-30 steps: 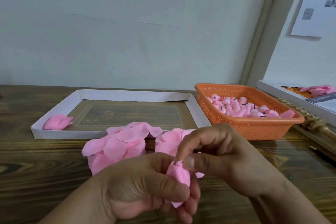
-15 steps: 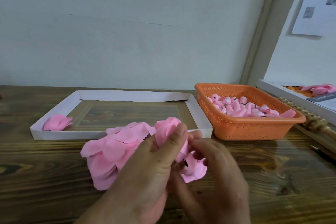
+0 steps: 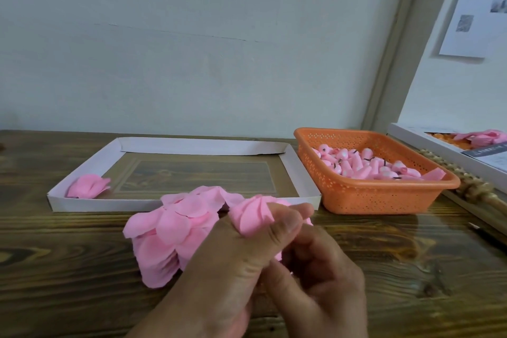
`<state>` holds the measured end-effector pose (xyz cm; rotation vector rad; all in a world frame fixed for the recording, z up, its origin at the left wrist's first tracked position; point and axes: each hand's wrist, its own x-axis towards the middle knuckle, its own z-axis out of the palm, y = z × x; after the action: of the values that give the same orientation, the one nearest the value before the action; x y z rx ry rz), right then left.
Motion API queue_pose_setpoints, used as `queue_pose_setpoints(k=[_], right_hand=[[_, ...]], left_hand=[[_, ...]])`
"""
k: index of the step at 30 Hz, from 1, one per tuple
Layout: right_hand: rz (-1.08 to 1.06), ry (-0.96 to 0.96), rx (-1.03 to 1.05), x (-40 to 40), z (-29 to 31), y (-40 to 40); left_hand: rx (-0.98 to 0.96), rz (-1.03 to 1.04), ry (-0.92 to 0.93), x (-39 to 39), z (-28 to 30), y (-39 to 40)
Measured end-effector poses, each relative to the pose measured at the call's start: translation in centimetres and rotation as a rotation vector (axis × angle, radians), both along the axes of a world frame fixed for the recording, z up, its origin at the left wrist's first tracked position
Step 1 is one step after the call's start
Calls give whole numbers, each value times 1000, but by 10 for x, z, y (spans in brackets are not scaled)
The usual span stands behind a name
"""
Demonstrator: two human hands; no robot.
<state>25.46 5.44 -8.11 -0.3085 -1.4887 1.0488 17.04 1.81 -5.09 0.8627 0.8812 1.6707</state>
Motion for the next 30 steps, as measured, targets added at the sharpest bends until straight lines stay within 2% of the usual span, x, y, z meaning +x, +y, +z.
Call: queue_pose_setpoints(k=[3, 6, 8, 11, 13, 17, 20, 23, 26, 28, 30], right_hand=[[390, 34, -353, 5, -1, 5], [560, 24, -496, 7, 1, 8], [480, -18, -370, 8, 0, 6], [205, -112, -75, 10, -1, 4], [91, -143, -30, 8, 1, 2], [259, -88, -70, 10, 4, 2], [463, -79, -200, 12, 4, 11], [718, -89, -423, 15, 4, 18], [935, -159, -504, 20, 6, 18], [1012, -162, -535, 21, 8, 16], [983, -192, -563, 20, 8, 15]], left_hand=[[-12, -15, 120, -2, 2, -1], [-7, -5, 187, -4, 4, -3], [-14, 14, 197, -5, 1, -1], [-7, 126, 231, 0, -1, 0], [19, 220, 315, 4, -1, 1], [85, 306, 497, 4, -1, 0], [110, 226, 554, -1, -1, -2], [88, 40, 535, -6, 4, -4], [110, -149, 595, -16, 9, -7], [138, -211, 594, -21, 13, -12], [125, -218, 542, -20, 13, -14]])
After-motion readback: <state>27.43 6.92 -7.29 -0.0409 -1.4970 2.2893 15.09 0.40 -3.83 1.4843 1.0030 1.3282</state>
